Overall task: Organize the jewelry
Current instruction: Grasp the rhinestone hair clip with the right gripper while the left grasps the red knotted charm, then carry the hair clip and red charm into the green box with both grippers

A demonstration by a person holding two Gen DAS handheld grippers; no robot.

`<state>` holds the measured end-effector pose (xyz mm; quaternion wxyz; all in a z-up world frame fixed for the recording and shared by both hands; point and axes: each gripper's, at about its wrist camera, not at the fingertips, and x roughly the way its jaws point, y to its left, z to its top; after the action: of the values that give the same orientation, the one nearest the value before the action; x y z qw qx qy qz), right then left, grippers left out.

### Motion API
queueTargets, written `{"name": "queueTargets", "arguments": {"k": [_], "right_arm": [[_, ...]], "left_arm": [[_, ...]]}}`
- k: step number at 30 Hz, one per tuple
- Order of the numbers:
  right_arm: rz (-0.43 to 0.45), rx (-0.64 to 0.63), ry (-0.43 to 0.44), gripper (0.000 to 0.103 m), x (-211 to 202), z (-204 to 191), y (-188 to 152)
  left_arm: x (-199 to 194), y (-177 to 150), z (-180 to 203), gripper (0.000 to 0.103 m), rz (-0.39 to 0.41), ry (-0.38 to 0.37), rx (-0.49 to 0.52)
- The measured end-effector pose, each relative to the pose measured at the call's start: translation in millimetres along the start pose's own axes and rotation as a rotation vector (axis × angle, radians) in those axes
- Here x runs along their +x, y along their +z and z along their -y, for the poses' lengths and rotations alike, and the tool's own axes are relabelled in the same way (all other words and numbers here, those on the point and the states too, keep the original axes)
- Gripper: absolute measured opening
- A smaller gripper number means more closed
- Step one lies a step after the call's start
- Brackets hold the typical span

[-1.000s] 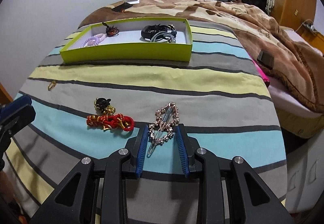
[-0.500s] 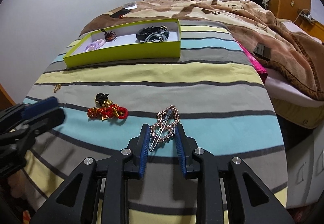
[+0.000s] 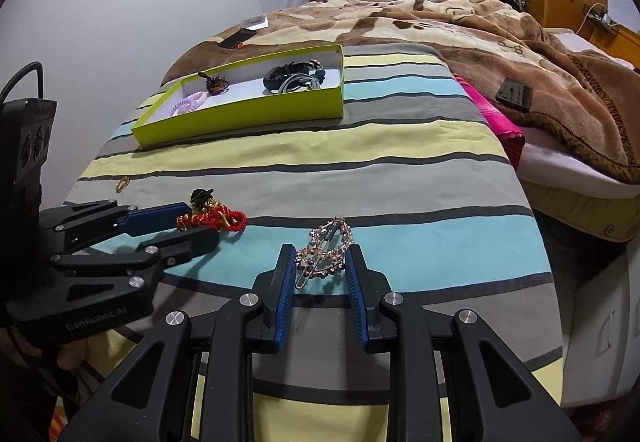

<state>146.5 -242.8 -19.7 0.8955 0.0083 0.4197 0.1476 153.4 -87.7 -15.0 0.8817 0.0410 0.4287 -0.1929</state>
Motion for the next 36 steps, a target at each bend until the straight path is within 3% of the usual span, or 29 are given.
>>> {"name": "queueTargets", "arguments": {"k": [2,4,7,21,36], "right_arm": [[0.0,0.001,0.001,0.026,0.1,0.3,-0.1],[0.002,0.003,0.0,0.026,0.0,0.1,-0.3],[0.005,0.007,0.002,0.026,-0.4,-0.4,-1.4],[0.036,0.012,0.015,0.026,-15.1,-0.4,-1.2],[0.089,-0.017,0.047,0.026,-28.0,-15.1,6.1]], "left_arm": [[0.4,-0.6,5.1,0.037,-0.001,0.015,0.026],[1.2,-0.2,8.4,0.02,-0.002,0.029,0.043],[-0.3,-1.4,10.8,0.009,0.0,0.04,0.054],[-26.6,-14.4,3.3,0.009,0.077,0.003,-0.015],[-59.7,-15.3,-22.1,0.009,0.17,0.026,-0.106]]}}
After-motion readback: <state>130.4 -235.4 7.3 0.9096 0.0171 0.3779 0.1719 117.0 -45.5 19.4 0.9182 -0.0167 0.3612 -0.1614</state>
